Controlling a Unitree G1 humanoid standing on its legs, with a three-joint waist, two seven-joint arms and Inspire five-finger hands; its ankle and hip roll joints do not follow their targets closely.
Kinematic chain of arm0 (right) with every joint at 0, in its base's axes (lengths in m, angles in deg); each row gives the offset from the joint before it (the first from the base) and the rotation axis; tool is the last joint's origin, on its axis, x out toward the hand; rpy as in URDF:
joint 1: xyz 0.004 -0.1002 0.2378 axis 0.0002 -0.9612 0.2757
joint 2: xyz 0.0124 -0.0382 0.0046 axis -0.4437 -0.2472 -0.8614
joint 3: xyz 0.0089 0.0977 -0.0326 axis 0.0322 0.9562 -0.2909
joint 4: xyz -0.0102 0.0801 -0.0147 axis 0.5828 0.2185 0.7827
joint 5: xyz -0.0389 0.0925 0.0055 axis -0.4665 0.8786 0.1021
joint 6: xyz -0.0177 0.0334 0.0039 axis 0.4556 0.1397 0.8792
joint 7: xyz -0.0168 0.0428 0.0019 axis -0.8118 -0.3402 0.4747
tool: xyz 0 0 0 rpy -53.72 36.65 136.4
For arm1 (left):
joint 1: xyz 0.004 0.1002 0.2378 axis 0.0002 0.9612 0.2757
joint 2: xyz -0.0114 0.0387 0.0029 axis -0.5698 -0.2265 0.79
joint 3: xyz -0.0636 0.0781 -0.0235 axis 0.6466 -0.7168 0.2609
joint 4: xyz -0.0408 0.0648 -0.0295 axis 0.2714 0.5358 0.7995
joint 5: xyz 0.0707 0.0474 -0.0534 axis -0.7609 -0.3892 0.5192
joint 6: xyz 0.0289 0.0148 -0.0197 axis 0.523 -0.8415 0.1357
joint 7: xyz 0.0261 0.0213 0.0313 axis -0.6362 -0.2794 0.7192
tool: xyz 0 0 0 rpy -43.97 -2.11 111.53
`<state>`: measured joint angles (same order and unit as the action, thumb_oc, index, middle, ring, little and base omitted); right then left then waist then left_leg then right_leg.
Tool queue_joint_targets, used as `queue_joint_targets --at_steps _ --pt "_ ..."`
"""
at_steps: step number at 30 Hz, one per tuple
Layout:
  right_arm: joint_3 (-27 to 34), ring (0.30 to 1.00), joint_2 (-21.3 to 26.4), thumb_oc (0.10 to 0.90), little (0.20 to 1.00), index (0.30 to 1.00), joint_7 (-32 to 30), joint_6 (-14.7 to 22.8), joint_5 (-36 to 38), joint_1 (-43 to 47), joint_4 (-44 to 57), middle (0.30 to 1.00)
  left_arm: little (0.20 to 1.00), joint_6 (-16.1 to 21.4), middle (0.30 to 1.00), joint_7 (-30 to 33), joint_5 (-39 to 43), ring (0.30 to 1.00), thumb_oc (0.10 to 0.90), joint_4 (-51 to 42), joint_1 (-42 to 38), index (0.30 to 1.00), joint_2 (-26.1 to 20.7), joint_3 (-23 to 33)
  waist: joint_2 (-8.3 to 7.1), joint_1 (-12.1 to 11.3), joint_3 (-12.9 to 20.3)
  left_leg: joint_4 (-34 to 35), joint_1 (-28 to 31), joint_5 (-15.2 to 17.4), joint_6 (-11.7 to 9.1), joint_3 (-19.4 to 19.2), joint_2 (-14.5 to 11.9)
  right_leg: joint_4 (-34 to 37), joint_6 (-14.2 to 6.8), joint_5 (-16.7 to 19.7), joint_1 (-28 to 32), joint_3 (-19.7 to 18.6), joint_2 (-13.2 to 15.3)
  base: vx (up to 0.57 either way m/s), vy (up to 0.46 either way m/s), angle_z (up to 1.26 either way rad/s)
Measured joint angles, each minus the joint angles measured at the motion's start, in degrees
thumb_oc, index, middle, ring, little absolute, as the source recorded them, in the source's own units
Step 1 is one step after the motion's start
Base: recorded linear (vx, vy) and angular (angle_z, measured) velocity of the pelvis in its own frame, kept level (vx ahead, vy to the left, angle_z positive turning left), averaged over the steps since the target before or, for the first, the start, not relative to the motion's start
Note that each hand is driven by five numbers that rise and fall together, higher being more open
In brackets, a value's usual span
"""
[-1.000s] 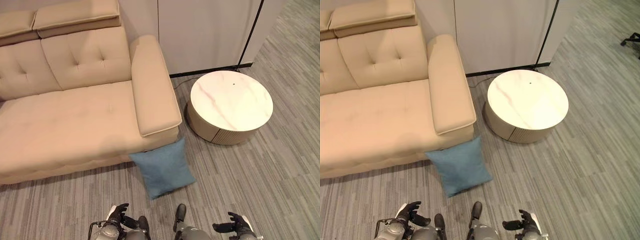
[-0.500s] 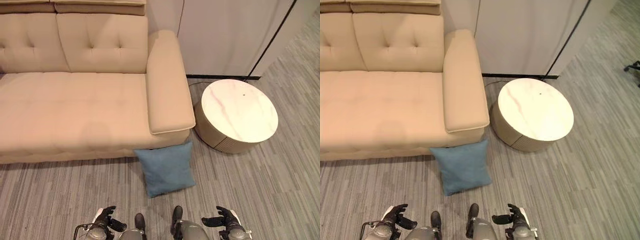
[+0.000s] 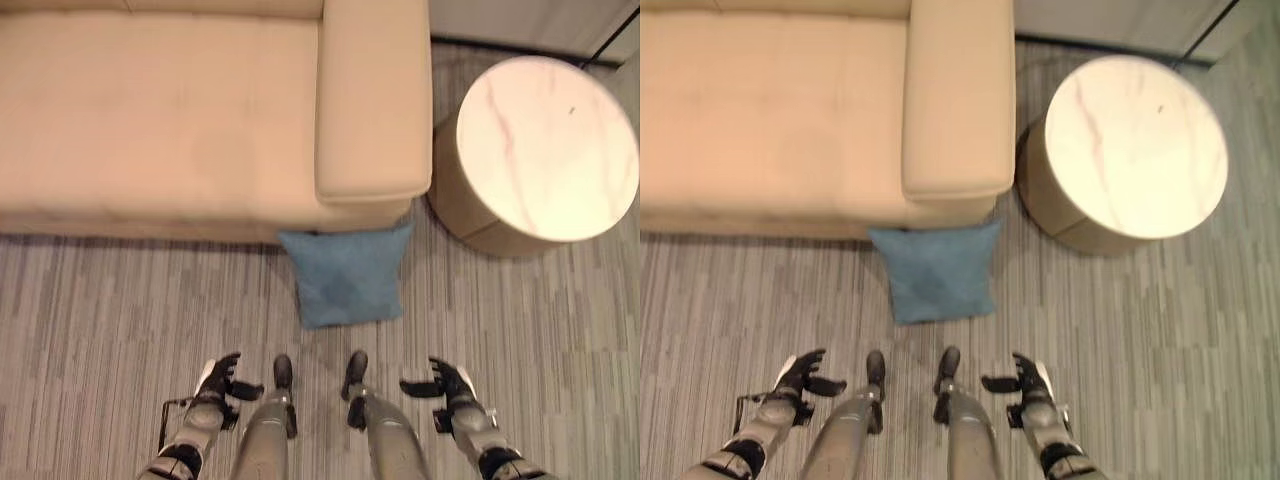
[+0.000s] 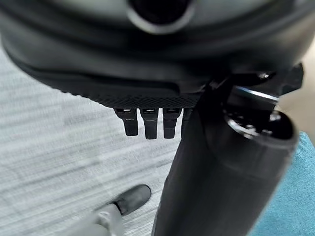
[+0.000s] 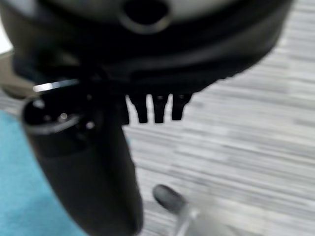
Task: Pick up all the scattered cushions and arrange them neatly on the sofa.
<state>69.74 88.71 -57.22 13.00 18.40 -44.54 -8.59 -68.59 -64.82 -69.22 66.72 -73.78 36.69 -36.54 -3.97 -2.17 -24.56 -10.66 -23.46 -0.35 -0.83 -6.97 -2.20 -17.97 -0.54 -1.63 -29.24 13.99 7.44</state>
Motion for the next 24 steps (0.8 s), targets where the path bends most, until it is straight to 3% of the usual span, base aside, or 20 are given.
queue_joint_targets --at_steps 1,5,7,11,14,16,18,19,24 --pt "-0.92 0.9 1.65 0.8 0.9 0.9 -1.02 0.13 0.17 2.71 2.35 0.9 0.9 0.32 0.9 0.61 1.69 0.9 0.8 -3.11 -0.86 0.9 -0.38 -0.05 0.5 0.06 -0.5 -2.06 -4.38 -0.42 -0.39 0.56 -0.34 -2.24 0.26 -0.15 -4.24 0.23 0.02 -0.12 -0.11 0.12" --pt "-1.44 0.9 5.69 0.8 0.9 0.9 -2.7 0.46 0.75 8.15 4.37 0.9 0.9 2.06 0.9 1.37 4.01 0.9 0.8 -7.72 -3.96 0.9 -1.22 -0.09 1.32 0.18 -2.79 -6.06 -11.85 -0.34 -0.61 1.25 -0.64 -7.14 1.87 -1.08 -11.72 0.68 0.85 -0.12 -0.062 0.13" --pt "-2.04 0.9 11.13 0.8 0.9 0.9 -4.84 0.61 1.47 14.91 8.27 0.9 0.9 3.46 0.9 1.53 6.11 0.9 0.8 -13.23 -6.08 0.9 -3.5 0.01 1.76 0.11 -3.75 -13.18 -22.41 1.26 -0.74 1.42 -0.86 -13.99 3.24 -2.59 -22.03 0.11 1.88 -0.07 -0.02 0.07" --pt "-1.07 0.9 16.44 0.8 0.9 0.9 -7.21 1.07 2.04 23.15 9.66 0.9 0.9 4.48 0.9 2.34 8.85 0.9 0.8 -16.85 -7.2 0.9 -3.99 0.18 3.86 -0.04 -5.95 -23.69 -32.31 4.51 -0.64 1.82 -1.36 -22.36 4.25 -5.35 -31.07 -0.45 3.4 0.0 0.011 0.03" --pt "-1.06 0.9 19.51 0.8 0.9 0.9 -8.48 1.68 2.06 25.84 11.5 0.9 0.9 4.76 0.9 2.54 9.69 0.9 0.8 -19.4 -5.84 0.9 -4.36 0.18 4.79 -1.35 -5.92 -30.09 -38.94 6.66 -0.73 2.46 -1.39 -28.71 4.77 -7.74 -37.33 -1.04 4.22 0.06 0.005 0.12" --pt "-2.2 0.9 23.15 0.8 0.9 0.9 -8.65 1.71 2.37 28.4 10.37 0.9 0.9 5.88 0.9 2.56 11.65 0.9 0.8 -22.43 -3.01 0.9 -4.19 0.21 5.51 -3.46 -5.35 -38.8 -47.27 9.25 -0.77 3.45 -1.41 -37.07 5.89 -10.22 -44.97 -1.53 5.35 0.07 -0.033 0.14" --pt "-2.14 0.9 26.27 0.8 0.9 0.9 -8.77 1.67 2.57 31.1 8.02 0.9 0.9 9.38 0.9 2.43 13.29 0.9 0.8 -28.77 -1.24 0.9 -4.11 1.17 6.11 -5.05 -5.27 -46.51 -54.89 11.6 -0.78 4.42 -0.94 -44.34 7.67 -12.72 -52.13 -1.56 7.06 0.02 -0.029 0.19" --pt "-2.19 0.9 26.09 0.8 0.9 0.9 -8.79 1.38 3.0 32.88 7.35 0.9 0.9 9.52 0.9 2.37 13.28 0.9 0.8 -29.13 -1.86 0.9 -4.16 1.23 6.28 -6.18 -5.22 -47.09 -56.47 11.67 -0.63 4.91 -1.04 -44.73 7.3 -12.9 -53.34 -1.22 7.05 0.01 -0.024 0.14" --pt "-6.72 0.9 26.29 0.8 0.9 0.9 -10.31 2.01 3.81 38.79 5.85 0.9 0.9 7.9 0.9 3.55 13.25 0.9 0.8 -29.07 -1.73 0.9 -4.98 -0.53 6.55 -6.3 -5.04 -48.7 -63.09 11.14 -0.2 6.28 -0.1 -46.7 7.56 -13.21 -58.9 -0.28 8.6 0.02 -0.012 0.14"
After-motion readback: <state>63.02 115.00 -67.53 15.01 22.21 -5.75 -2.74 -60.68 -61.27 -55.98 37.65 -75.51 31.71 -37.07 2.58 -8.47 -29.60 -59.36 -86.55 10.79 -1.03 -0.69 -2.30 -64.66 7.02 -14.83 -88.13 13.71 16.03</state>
